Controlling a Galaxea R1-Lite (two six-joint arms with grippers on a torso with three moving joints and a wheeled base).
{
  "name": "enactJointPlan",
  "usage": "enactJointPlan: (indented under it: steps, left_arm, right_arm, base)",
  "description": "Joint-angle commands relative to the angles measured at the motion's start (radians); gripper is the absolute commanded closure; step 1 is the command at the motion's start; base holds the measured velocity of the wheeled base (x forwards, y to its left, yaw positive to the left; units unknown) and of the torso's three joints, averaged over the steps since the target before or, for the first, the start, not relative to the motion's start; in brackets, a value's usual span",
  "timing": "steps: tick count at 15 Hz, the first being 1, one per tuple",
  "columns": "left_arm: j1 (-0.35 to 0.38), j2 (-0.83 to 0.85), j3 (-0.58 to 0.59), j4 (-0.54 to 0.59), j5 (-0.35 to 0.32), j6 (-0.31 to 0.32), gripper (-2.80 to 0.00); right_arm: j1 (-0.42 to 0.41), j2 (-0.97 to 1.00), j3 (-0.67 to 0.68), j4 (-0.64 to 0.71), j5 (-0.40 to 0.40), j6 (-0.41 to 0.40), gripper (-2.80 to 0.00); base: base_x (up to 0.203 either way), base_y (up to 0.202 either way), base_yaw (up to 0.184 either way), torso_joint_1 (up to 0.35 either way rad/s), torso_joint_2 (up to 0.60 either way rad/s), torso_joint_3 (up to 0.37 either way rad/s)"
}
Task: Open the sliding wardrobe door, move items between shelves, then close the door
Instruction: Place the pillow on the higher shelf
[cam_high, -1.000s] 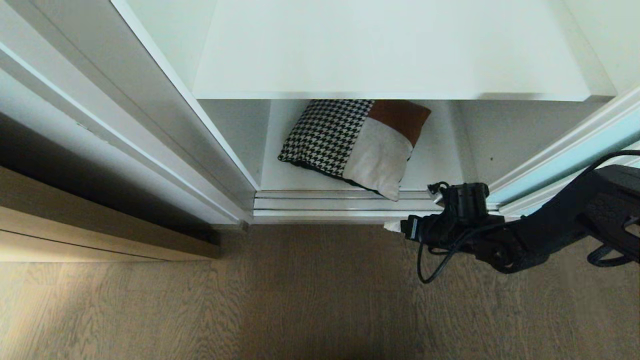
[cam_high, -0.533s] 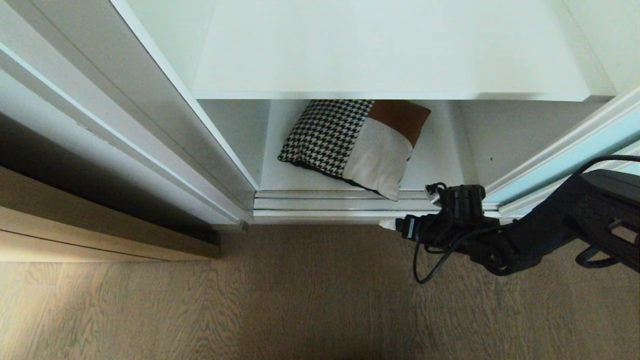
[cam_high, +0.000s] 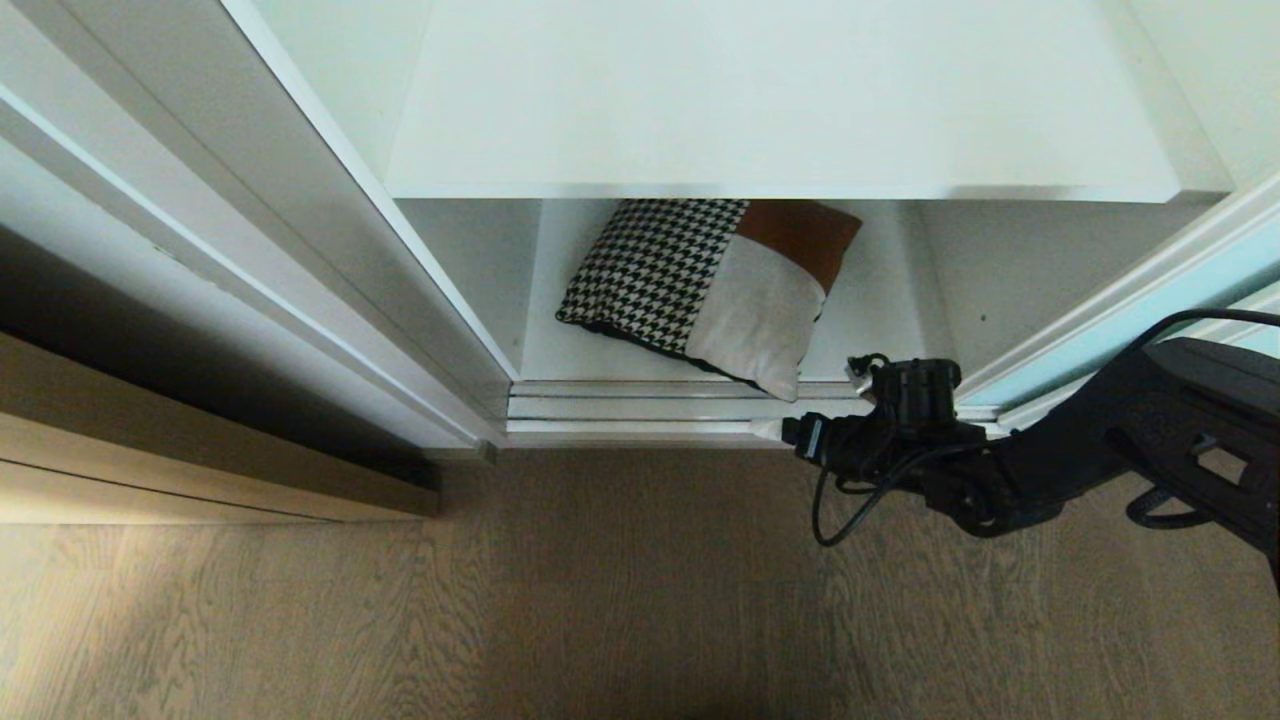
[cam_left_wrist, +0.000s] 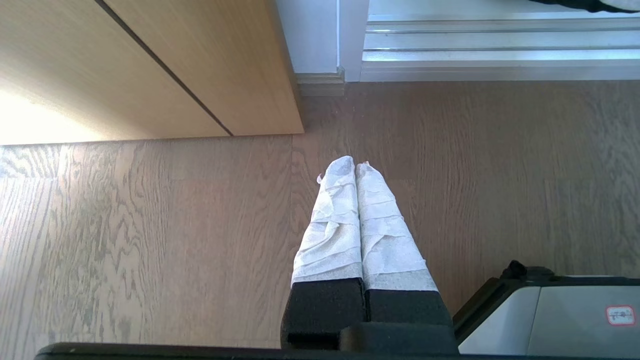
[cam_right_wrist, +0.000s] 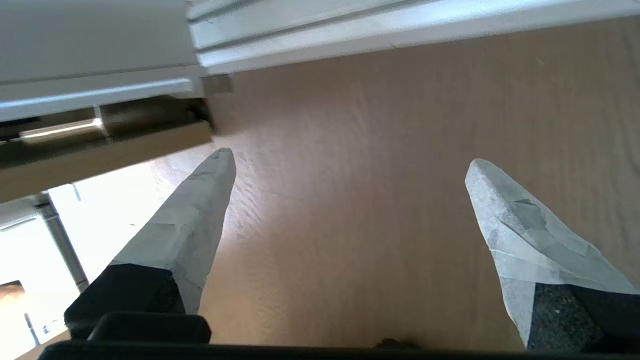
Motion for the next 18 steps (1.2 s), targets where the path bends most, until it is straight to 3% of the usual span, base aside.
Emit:
enactJointPlan:
  steps: [1,8,18]
  left_arm:
    - [0.000,0.002,0.002,0.000,0.000,0.000,0.00]
    - [0.000,0.002,0.002,0.000,0.000,0.000,0.00]
    - [0.000,0.002,0.002,0.000,0.000,0.000,0.00]
  right_arm:
    - [0.008,0.011,-0.041,0.017,0.010,0.009,-2.80]
    - [0.019,0.083,-0.143,0.074,0.074,0.059,-2.80]
    - [-0.025,0.160,-0.354,0.079,0.065,0.033,-2.80]
  base:
    - [0.000,0.000,0.000,0.000,0.00,0.000]
    - [0.000,0.000,0.000,0.000,0.00,0.000]
    - [0.000,0.000,0.000,0.000,0.00,0.000]
